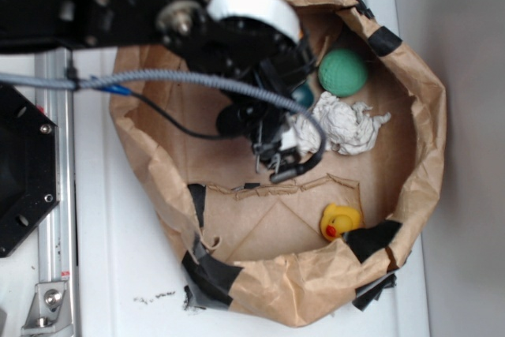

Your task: Grab the plastic pickle.

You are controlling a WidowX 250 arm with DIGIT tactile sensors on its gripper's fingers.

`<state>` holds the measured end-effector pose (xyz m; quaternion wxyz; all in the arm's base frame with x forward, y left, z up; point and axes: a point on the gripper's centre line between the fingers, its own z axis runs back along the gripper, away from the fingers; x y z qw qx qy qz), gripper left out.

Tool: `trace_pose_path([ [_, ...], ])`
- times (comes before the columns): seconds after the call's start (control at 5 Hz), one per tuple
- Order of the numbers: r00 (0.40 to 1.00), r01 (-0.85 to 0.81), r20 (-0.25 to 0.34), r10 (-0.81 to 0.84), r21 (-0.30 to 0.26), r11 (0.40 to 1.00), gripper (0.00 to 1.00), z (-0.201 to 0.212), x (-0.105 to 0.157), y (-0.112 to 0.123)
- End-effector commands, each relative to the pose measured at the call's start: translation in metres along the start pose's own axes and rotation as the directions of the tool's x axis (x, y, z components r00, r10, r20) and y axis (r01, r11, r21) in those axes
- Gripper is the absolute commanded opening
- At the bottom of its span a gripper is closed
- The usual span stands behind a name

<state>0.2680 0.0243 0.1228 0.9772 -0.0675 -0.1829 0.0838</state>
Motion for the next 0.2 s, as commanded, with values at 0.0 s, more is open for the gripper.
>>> trace_pose_path([
  [0.0, 0.989, 0.148, 0.017, -0.150, 0.074, 0.986, 0.00, 0.0252, 0.0221, -0.0324],
])
